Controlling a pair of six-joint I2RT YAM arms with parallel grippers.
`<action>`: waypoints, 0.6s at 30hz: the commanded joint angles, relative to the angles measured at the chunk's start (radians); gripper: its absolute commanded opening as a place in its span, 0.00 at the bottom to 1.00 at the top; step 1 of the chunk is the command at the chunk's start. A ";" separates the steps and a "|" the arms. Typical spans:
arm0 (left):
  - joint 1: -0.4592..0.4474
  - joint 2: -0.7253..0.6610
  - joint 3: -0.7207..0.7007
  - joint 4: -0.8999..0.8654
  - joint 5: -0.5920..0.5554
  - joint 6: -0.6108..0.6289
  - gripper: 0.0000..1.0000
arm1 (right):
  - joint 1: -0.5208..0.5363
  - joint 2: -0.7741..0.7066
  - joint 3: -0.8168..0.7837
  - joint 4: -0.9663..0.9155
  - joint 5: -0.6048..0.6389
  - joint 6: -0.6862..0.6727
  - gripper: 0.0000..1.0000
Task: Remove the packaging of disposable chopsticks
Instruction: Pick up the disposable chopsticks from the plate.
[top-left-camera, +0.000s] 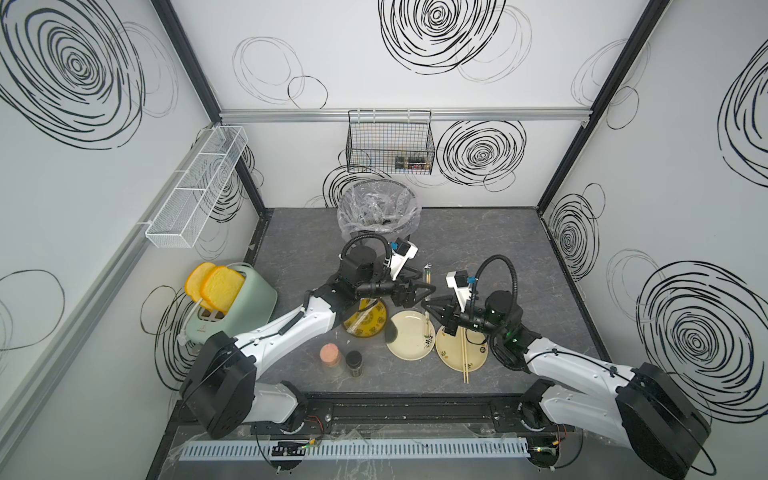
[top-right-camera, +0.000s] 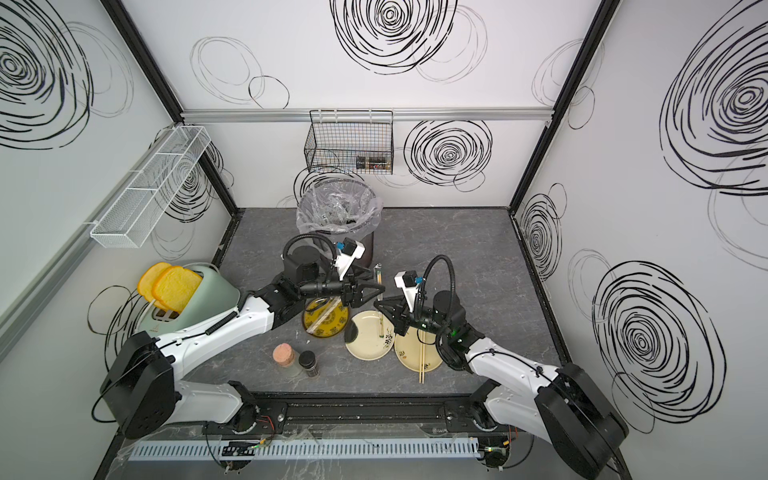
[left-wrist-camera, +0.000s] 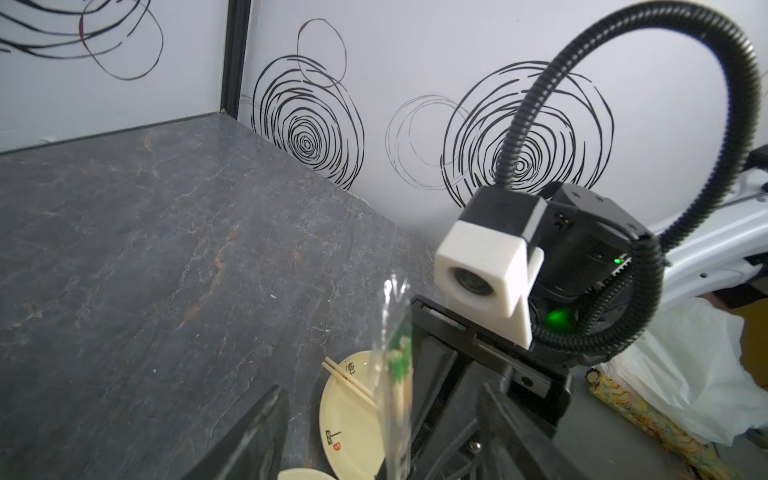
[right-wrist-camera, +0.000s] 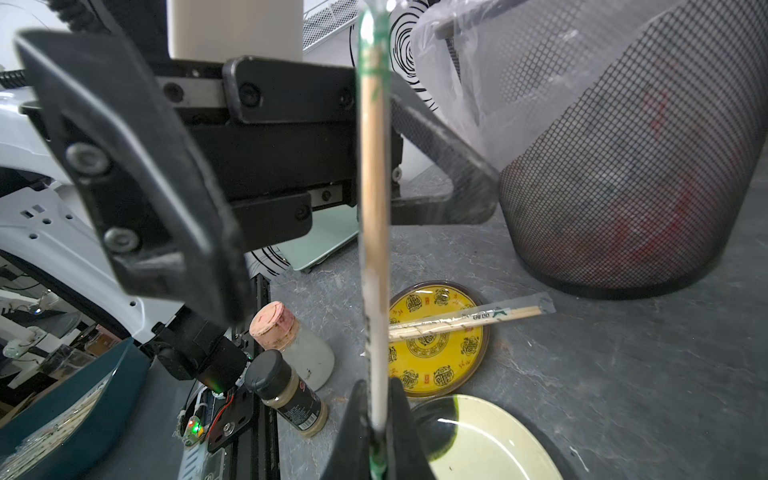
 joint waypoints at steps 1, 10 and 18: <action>-0.005 0.014 0.027 0.103 0.044 -0.035 0.62 | 0.006 -0.030 -0.020 0.069 -0.011 -0.011 0.00; -0.017 0.032 0.021 0.149 0.077 -0.058 0.38 | 0.009 -0.034 -0.029 0.099 -0.046 0.003 0.00; -0.020 0.045 0.023 0.155 0.079 -0.075 0.16 | 0.011 -0.049 -0.033 0.093 -0.033 -0.003 0.00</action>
